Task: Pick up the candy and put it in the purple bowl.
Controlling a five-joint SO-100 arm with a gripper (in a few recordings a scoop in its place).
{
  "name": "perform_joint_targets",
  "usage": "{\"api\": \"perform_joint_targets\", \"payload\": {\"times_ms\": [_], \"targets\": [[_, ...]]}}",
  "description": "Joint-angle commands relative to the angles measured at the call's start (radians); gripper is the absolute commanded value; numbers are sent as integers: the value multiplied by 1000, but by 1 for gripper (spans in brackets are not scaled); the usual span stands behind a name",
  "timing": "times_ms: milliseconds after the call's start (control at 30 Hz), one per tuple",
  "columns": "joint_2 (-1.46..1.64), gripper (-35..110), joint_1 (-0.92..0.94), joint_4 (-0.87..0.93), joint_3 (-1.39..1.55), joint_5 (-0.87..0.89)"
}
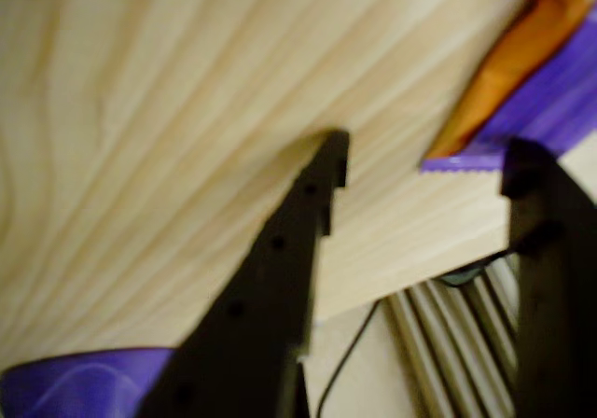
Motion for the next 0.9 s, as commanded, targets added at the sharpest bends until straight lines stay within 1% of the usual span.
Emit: {"api": "perform_joint_targets", "payload": {"times_ms": [0,133,333,467,633,867], "targets": [[123,28,-34,-46,-18,-11],[124,32,-35,-89,9,-12],[115,38,-21,-75,-31,-9],[138,39,-21,-77,-51,-28],[138,39,-48,-137,11,-95],[60,36,-83,-67,25,-103]]}}
